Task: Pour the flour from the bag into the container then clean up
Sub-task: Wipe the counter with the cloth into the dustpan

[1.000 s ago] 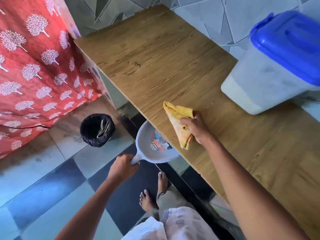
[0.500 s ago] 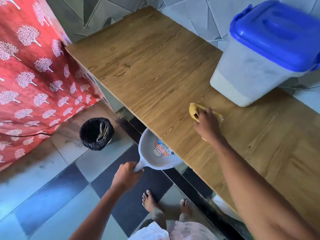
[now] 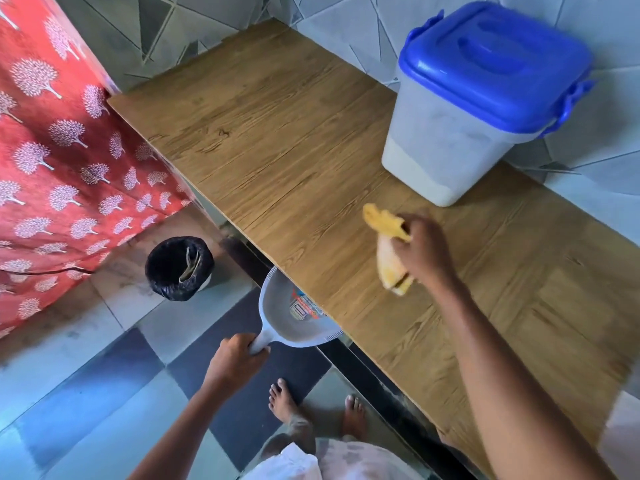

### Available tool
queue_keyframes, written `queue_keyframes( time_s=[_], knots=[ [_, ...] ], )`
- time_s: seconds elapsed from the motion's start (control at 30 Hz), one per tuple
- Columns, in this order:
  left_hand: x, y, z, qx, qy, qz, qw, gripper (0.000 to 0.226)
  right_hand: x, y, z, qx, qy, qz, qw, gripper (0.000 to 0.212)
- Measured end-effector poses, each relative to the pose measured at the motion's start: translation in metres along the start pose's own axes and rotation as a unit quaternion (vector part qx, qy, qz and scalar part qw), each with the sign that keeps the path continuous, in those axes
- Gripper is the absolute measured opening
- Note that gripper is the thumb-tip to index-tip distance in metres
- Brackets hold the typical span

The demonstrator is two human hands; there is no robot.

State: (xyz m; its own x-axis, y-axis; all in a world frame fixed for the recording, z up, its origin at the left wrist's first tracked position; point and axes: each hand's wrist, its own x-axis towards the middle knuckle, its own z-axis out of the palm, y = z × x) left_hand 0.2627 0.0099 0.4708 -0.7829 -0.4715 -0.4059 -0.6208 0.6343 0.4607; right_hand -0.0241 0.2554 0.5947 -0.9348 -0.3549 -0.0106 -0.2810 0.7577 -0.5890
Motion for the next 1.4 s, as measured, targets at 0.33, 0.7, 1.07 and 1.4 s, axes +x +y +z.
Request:
queue_keyframes(
  time_s=[0.33,0.7,1.07,1.4],
  knots=[
    [-0.025,0.020,0.018,-0.011,0.004,-0.018,1.000,0.026,-0.016,0.047,0.037,-0.201,-0.064,0.028,0.977,0.040],
    [-0.051,0.029,0.033,-0.018,-0.007,-0.039,0.999,0.026,-0.085,-0.015,0.040,0.233,-0.249,0.009,0.940,0.026],
    [-0.075,0.051,0.062,-0.025,-0.002,-0.010,1.000,0.017,-0.008,0.154,-0.055,-0.242,0.031,0.132,0.961,0.031],
    [-0.099,0.061,0.074,-0.031,-0.015,-0.026,0.999,0.023,-0.141,0.024,0.053,0.007,-0.269,-0.153,0.951,0.051]
  ],
)
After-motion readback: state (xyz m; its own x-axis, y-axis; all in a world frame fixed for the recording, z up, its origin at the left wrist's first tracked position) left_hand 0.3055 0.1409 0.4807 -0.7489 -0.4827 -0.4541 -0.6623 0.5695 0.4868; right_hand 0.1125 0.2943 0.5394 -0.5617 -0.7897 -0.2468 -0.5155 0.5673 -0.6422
